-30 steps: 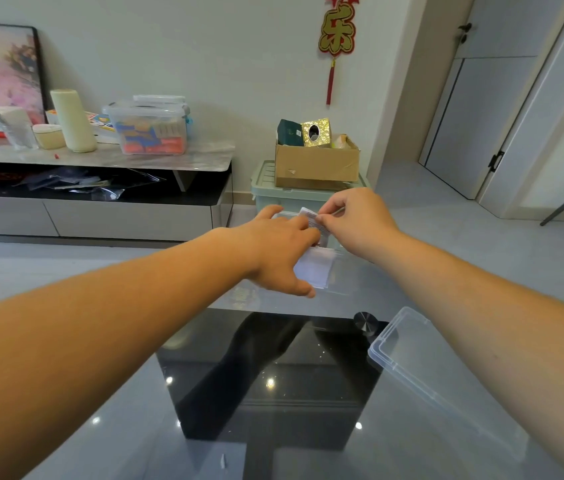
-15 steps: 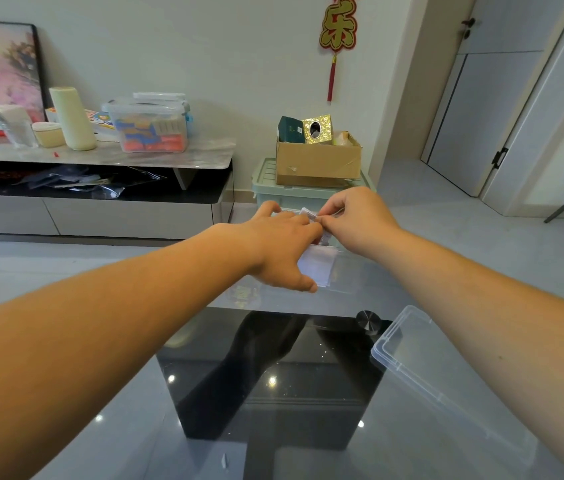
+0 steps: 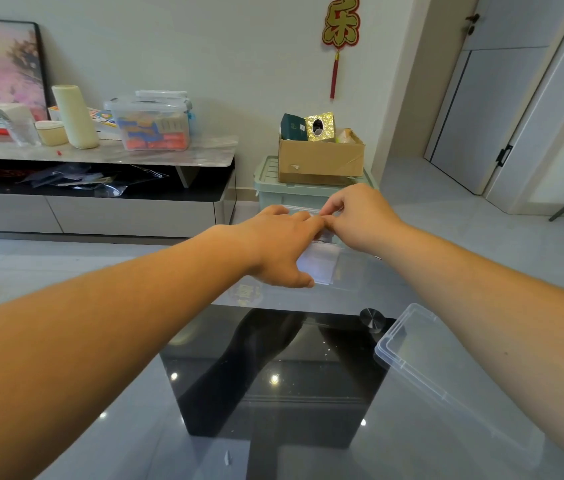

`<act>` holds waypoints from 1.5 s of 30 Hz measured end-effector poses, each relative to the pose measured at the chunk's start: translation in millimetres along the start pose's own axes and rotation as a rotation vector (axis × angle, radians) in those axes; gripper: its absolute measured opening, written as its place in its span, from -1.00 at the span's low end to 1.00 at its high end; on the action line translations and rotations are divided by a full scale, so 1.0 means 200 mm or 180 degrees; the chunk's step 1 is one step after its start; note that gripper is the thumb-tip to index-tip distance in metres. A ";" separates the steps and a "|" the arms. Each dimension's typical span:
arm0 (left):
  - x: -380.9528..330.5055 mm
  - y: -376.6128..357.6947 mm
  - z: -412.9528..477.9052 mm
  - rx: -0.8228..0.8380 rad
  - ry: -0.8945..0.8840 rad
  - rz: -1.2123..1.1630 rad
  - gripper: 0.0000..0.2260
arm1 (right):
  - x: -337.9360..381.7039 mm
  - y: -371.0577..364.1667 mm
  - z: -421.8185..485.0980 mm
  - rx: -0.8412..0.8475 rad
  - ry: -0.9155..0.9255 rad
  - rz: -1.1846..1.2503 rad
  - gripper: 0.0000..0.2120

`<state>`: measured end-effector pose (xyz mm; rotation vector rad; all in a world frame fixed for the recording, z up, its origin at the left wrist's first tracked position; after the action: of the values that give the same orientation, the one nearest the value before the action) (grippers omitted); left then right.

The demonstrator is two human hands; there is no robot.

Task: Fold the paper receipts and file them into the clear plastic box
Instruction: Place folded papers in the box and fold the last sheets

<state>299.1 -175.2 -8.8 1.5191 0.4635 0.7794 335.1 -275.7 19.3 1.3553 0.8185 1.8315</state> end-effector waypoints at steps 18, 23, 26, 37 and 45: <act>0.00 0.03 -0.03 -0.0484 0.0135 0.0238 -0.33 | -0.04 -0.13 0.03 0.0858 -0.0052 -0.0115 -0.84; 0.00 0.00 -0.02 -0.0239 0.0237 0.0249 -0.36 | -0.02 -0.09 -0.01 0.0842 -0.0021 0.0230 -0.79; 0.00 -0.02 -0.01 -0.0091 0.0286 0.0234 -0.34 | -0.03 -0.09 -0.02 0.0799 -0.0046 0.0201 -0.68; 0.00 -0.02 -0.03 -0.0254 0.0253 0.0090 -0.30 | -0.07 -0.07 -0.01 0.0706 -0.0103 0.0219 -0.69; 0.01 -0.03 -0.02 -0.0009 0.0303 -0.0109 -0.27 | -0.07 -0.08 -0.01 0.0794 -0.0112 0.0275 -0.61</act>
<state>299.5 -170.1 -14.9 1.4722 0.5575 0.8278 337.9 -279.0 -2.0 1.5961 1.0103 1.8110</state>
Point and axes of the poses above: each hand's wrist, its own z-axis towards the middle knuckle, its own y-axis out of the back of the hand, x = y × z, the point moved 9 cm from there along z, towards the middle knuckle, and after that the axes turned 3 degrees about z, right-handed, at the moved point
